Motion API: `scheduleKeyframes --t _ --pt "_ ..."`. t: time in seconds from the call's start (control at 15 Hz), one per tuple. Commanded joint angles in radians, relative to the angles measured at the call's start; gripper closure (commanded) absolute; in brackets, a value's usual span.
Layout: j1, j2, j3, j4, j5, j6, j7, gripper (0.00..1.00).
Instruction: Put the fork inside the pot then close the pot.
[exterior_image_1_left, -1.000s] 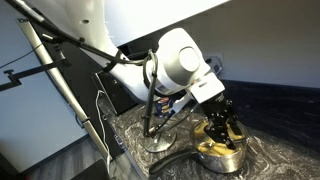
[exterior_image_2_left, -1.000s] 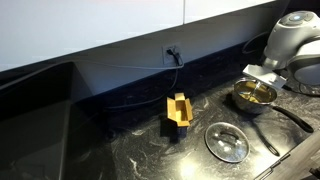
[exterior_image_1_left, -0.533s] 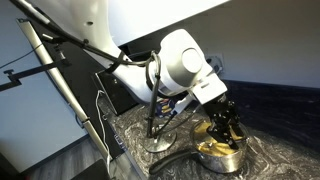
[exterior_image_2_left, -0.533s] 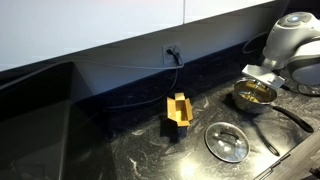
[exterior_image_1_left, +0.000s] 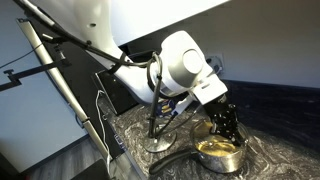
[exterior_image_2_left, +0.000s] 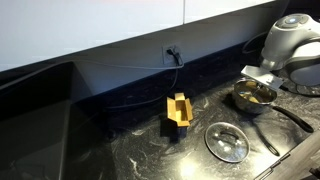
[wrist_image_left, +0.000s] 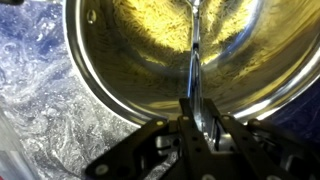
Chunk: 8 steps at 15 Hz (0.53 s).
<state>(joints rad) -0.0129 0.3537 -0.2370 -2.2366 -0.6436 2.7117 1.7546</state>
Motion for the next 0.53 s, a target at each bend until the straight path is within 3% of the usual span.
scheduleKeyframes --t 0.0,0.27,0.47 --pt "0.048 -0.037 -0.038 -0.022 -0.024 0.024 0.011 0.96" --pt "0.094 -0.083 -0.058 -0.044 -0.121 0.028 0.051 0.96" --pt "0.152 -0.072 -0.085 -0.023 -0.299 0.003 0.171 0.96"
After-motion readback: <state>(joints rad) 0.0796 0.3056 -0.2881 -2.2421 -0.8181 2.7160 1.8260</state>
